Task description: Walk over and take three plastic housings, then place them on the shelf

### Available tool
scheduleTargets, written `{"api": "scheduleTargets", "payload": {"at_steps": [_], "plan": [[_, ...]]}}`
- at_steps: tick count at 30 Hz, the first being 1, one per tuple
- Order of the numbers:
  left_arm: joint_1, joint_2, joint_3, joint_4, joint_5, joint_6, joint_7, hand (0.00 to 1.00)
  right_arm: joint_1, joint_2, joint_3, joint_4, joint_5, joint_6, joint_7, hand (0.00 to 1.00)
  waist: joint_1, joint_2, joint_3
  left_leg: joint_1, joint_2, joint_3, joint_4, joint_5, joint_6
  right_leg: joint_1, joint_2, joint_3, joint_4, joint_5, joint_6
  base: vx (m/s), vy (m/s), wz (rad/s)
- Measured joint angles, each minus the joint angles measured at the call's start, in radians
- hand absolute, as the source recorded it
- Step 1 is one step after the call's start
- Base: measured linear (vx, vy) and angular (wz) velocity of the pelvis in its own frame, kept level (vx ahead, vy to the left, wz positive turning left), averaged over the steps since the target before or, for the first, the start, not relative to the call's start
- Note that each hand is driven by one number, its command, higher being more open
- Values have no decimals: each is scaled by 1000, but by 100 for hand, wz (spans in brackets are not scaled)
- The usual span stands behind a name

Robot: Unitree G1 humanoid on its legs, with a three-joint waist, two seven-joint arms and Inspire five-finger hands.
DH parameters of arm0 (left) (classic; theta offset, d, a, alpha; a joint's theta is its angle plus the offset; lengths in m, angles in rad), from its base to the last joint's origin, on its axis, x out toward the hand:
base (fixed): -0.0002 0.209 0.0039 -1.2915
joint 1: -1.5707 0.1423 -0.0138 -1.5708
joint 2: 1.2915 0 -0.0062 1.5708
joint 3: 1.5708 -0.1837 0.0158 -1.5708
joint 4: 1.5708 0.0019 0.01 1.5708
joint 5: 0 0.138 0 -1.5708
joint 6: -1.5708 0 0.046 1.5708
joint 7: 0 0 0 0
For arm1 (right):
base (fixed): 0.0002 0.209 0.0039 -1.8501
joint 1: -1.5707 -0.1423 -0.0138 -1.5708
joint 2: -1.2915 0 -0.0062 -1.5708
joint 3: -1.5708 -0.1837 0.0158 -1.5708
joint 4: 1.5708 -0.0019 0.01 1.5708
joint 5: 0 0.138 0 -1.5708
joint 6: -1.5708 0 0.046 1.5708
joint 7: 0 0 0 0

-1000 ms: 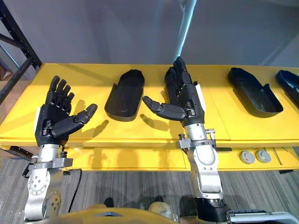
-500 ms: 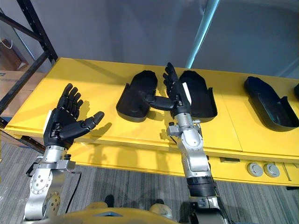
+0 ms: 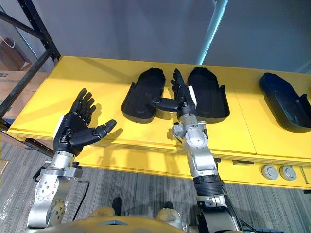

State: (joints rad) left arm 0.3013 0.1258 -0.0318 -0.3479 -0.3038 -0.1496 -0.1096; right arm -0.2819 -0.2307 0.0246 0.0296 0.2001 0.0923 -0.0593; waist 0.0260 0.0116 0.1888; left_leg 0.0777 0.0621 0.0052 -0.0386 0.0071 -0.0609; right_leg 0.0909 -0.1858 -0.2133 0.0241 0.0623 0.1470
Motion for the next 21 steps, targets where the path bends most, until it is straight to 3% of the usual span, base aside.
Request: {"api": "scheduleTargets", "payload": {"at_steps": [9, 13, 21], "plan": [[0, 5, -11, 0, 1, 1, -24, 100, -68, 0, 27, 5, -1, 42, 44, 100, 3, 9, 11, 1, -1, 5, 3, -1, -6, 1, 0, 6, 0, -6, -9, -4, -1, 0], [0, 6, -12, 0, 1, 1, -26, 100, -115, 1, 48, 68, 0, 77, 72, 100, 6, 12, 13, 0, -1, 4, 2, 5, -14, 1, 3, 3, -2, -20, -27, -8, -6, 0], [-6, 7, -34, 0, 1, 2, -27, 100, -194, -1, 44, 208, 1, 96, 52, 100, 16, 15, 18, -10, 4, -16, -7, 27, -32, 2, 12, -17, -8, -27, -32, -33, -29, 7]]}}
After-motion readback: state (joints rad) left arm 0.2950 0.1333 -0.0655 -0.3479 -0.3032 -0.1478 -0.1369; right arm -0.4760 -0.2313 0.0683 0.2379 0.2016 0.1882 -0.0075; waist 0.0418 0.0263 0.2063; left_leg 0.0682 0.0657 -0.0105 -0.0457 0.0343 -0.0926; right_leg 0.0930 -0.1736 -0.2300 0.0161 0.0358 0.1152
